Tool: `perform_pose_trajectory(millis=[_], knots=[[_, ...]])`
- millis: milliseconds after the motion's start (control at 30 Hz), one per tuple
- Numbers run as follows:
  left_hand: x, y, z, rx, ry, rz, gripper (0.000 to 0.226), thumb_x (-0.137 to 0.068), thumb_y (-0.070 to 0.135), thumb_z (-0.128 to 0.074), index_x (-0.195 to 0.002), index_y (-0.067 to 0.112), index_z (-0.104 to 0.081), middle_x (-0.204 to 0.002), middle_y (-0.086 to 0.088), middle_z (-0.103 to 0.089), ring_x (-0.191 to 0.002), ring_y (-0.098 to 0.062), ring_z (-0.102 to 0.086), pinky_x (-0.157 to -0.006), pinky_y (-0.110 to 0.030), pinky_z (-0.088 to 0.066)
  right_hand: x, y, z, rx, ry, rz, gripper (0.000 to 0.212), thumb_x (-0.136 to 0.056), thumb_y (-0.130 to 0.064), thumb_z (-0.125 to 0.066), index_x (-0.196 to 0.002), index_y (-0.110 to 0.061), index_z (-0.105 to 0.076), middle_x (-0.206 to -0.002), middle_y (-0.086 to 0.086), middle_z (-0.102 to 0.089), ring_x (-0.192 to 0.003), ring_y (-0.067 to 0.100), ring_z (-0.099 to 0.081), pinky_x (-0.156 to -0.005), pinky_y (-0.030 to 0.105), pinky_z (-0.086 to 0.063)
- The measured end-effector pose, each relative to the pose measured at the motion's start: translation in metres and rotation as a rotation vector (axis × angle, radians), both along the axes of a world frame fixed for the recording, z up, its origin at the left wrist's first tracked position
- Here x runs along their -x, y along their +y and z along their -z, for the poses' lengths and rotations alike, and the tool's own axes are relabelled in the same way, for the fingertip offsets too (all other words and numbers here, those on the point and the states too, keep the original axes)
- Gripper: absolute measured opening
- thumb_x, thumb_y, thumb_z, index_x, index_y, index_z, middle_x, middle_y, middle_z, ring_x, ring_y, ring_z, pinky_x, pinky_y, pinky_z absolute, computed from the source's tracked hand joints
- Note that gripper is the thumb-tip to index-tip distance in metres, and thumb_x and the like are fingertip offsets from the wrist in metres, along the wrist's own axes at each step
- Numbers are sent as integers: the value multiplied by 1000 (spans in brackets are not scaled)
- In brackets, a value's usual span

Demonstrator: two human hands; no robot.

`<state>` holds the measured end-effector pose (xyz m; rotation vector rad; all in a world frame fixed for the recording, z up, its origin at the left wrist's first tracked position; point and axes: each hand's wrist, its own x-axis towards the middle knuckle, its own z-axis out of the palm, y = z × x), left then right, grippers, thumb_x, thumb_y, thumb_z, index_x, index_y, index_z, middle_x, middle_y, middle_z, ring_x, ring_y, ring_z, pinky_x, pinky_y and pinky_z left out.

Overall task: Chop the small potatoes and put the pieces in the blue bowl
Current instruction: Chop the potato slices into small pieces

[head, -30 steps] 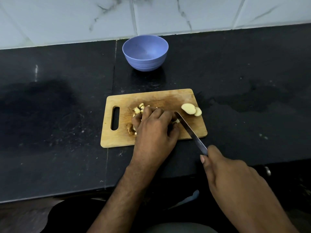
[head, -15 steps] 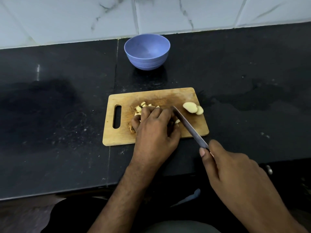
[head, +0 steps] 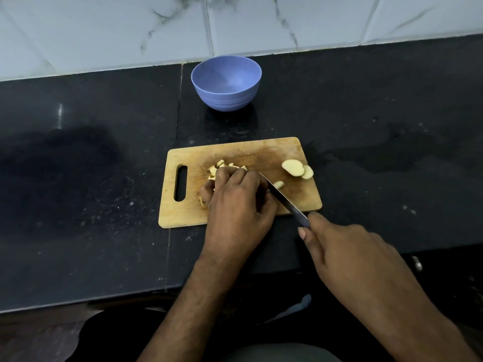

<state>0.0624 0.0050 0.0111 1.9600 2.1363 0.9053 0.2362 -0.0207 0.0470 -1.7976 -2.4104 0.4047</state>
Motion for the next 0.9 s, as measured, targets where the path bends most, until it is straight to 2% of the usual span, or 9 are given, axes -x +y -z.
perform_pose_trajectory(millis=[200,267,400,500,567,633,733,900], knots=[[-3,0,-3,-10,17,-37,22,-81,42,-55,-97,27,-52,-99,12,-55,-110,-17,-41,-92,-40,-28,-12,5,-6,-55,142,22,28,-97,-55,-22,-82,-35,-34,-52,-6,-50,-43,7,-50,-44,20,-31],[-6,0,-3,-23,53,-30,29,-82,46,-52,-103,26,-54,-104,10,-55,-112,-19,-42,-92,-42,-31,-14,11,0,-72,161,33,31,-98,-54,-25,-79,-32,-36,-51,-4,-49,-42,8,-49,-44,21,-30],[-11,6,0,-30,183,45,29,-91,50,-54,-108,29,-61,-111,9,-57,-116,-21,-45,-95,-43,-29,-17,20,14,-107,159,58,33,-99,-51,-31,-77,-27,-39,-50,-4,-48,-41,8,-48,-43,22,-29],[-12,15,2,-45,202,42,20,-93,44,-57,-100,29,-67,-104,8,-59,-113,-23,-48,-93,-44,-27,-16,21,15,-121,147,82,35,-100,-51,-30,-76,-26,-37,-50,-4,-48,-41,8,-48,-43,23,-27],[-5,19,3,-68,175,-33,14,-91,38,-62,-92,26,-69,-99,6,-61,-108,-24,-49,-93,-45,-30,-16,22,16,-114,153,95,37,-100,-52,-27,-75,-25,-37,-50,-3,-49,-42,8,-48,-43,23,-27],[5,20,3,-78,136,-114,12,-89,35,-64,-92,25,-70,-100,7,-61,-107,-22,-48,-92,-44,-28,-18,23,17,-112,164,108,39,-100,-52,-27,-74,-25,-36,-50,-3,-49,-42,9,-49,-43,24,-28],[14,20,2,-73,100,-141,12,-90,35,-65,-97,27,-70,-101,10,-59,-107,-18,-45,-92,-39,-24,-18,24,18,-113,193,126,40,-100,-51,-28,-72,-23,-35,-48,-2,-48,-42,10,-49,-43,25,-29],[7,21,-1,-129,152,-92,19,-95,39,-59,-90,26,-72,-101,10,-61,-106,-18,-48,-90,-36,-22,-17,25,19,-110,235,150,40,-100,-50,-26,-72,-23,-37,-49,-3,-49,-42,10,-50,-43,27,-33]])
